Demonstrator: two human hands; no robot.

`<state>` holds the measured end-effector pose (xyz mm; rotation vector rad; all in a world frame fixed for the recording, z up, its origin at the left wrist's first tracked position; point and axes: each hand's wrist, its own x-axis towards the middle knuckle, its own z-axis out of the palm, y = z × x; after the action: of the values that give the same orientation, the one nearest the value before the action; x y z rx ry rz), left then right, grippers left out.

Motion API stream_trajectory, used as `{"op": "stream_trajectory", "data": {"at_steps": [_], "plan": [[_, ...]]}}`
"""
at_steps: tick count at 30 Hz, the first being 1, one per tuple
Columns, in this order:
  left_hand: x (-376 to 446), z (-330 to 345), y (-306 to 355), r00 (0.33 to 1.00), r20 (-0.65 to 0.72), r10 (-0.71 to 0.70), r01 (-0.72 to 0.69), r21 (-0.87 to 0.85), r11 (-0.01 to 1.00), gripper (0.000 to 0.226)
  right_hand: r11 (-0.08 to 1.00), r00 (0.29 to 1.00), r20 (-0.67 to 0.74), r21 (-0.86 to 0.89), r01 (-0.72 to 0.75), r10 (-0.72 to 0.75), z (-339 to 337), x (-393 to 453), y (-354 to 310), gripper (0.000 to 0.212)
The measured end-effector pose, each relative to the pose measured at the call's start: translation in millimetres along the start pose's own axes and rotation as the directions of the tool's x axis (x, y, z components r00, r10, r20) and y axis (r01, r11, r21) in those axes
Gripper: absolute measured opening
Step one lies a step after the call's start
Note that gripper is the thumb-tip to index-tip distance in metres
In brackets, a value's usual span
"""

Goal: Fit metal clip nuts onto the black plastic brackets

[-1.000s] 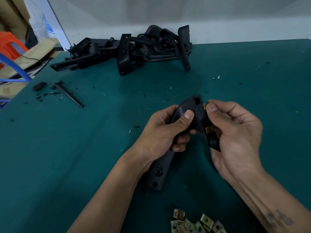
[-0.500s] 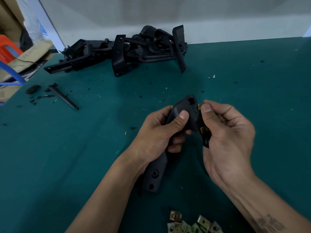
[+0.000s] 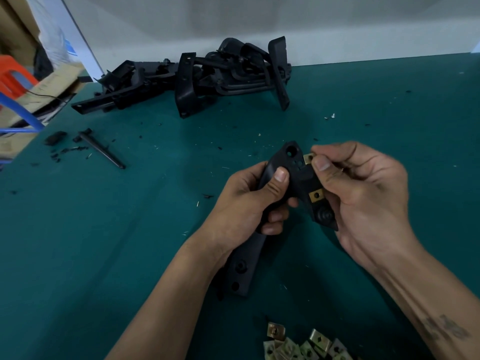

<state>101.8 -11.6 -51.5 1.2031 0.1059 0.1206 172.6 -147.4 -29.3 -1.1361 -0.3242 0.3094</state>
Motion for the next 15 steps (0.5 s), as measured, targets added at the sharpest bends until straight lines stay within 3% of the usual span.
{"op": "stream_trajectory", "data": {"at_steps": [3,15], "plan": [[-0.3,0.4,0.5,1.0,-0.005,0.005,-0.005,0.011,1.0,0.029,0.995,0.997,0.056,0.079,-0.058,0.053,-0.8,0.0,-2.6,0.004],[-0.3,0.8,0.2,1.0,0.008,0.002,-0.002,-0.023,1.0,0.027,0.914,0.948,0.133,0.255,-0.315,0.289,-1.2,-1.2,2.1,0.022]]}}
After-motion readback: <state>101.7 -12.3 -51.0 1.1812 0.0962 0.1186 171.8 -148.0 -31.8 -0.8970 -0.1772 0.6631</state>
